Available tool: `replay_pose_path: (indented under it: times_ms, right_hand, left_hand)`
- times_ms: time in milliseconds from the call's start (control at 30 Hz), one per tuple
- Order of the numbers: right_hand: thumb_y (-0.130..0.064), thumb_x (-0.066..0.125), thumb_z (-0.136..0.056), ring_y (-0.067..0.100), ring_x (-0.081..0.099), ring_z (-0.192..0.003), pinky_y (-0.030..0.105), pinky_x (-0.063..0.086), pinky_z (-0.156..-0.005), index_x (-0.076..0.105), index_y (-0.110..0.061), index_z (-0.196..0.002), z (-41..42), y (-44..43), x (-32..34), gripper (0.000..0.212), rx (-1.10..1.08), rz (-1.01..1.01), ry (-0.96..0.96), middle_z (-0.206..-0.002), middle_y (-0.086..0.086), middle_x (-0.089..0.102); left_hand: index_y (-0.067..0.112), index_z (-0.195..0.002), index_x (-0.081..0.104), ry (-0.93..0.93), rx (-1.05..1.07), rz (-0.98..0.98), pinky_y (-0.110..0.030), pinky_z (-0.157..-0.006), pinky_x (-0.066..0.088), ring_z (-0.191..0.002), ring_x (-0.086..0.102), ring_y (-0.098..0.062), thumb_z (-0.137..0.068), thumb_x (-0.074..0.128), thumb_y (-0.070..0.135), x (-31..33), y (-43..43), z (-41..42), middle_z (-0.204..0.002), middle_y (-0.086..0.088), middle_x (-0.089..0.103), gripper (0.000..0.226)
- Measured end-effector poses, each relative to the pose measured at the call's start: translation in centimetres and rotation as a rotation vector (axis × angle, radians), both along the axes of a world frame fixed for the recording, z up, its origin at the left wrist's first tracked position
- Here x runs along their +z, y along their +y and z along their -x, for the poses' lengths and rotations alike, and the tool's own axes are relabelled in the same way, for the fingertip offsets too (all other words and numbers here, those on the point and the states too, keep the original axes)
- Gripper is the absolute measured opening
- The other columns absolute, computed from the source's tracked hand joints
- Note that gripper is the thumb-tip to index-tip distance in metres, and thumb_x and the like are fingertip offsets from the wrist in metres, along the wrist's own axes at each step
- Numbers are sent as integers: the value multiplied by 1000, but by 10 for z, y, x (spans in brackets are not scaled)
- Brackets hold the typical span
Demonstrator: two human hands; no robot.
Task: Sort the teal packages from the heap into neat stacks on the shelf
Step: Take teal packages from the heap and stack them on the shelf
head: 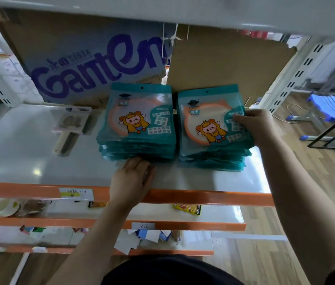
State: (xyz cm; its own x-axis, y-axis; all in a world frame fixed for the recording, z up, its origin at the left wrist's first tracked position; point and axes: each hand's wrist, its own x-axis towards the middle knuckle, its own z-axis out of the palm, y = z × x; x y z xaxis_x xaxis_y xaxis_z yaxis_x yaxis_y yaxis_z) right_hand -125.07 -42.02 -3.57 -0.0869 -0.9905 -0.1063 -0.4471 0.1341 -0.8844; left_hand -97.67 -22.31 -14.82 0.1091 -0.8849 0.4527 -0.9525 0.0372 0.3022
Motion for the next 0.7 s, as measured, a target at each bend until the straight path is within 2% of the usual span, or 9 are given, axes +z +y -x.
replay_pose_path:
  times_ms: [67, 167, 300, 433, 500, 567, 600, 700]
  right_hand:
    - [-29, 76, -81, 10, 66, -64, 24, 56, -51, 71, -9, -106, -5, -3, 0, 32, 1, 1, 86, -75, -3, 67]
    - [-34, 74, -83, 7, 59, -58, 22, 46, -46, 73, -10, -102, -8, -4, -9, 30, -35, 3, 209, -69, -3, 62]
    - [-34, 73, -83, 5, 56, -60, 21, 45, -49, 74, -7, -106, -6, -5, -21, 35, -72, 63, 219, -79, 3, 66]
    - [-40, 73, -82, 5, 51, -58, 21, 36, -46, 73, -7, -102, -2, -6, -21, 39, -26, 69, 349, -80, 4, 64]
    - [-37, 74, -81, 11, 56, -66, 22, 38, -53, 69, -6, -109, -3, -4, -20, 43, -32, 102, 380, -93, 7, 65]
    - [-29, 76, -79, 21, 60, -90, 24, 41, -69, 64, -9, -116, -5, -3, -22, 43, -41, 214, 371, -114, 9, 62]
    - [-24, 76, -79, 23, 59, -97, 26, 41, -74, 62, -12, -116, -8, -1, -22, 41, -14, 278, 370, -117, 9, 60]
    - [-13, 66, -85, 20, 59, -92, 30, 46, -77, 64, -15, -113, -29, 6, -22, 28, 147, 440, 390, -109, 7, 63]
  left_hand:
    - [16, -90, 68, -3, 12, -1, -26, -59, 47, -77, 62, -19, -92, 47, 38, 0, 1, 1, -88, -1, 65, 31]
    - [16, -88, 67, 0, 27, 5, -25, -57, 45, -74, 61, -18, -92, 47, 38, -1, 1, 0, -87, -1, 65, 31]
    - [15, -82, 66, -23, 35, 39, -25, -54, 44, -71, 58, -18, -90, 54, 33, -4, 0, 0, -82, -1, 62, 23]
    - [14, -78, 64, -32, 44, 58, -25, -53, 43, -69, 57, -19, -91, 49, 35, -4, 0, 1, -78, -1, 61, 29]
    - [14, -78, 63, -35, 50, 62, -24, -53, 41, -68, 56, -19, -91, 48, 36, -3, 0, 1, -77, -1, 60, 30]
    - [14, -78, 63, -26, 59, 53, -23, -53, 40, -68, 56, -19, -92, 46, 37, -4, 0, 1, -77, -1, 60, 31]
    - [14, -79, 64, -20, 68, 46, -24, -54, 42, -68, 57, -19, -92, 45, 38, -4, 1, 1, -79, -1, 61, 33]
    - [15, -85, 66, -2, 88, 19, -25, -58, 45, -75, 59, -20, -93, 45, 39, 0, 0, 2, -85, -2, 63, 34]
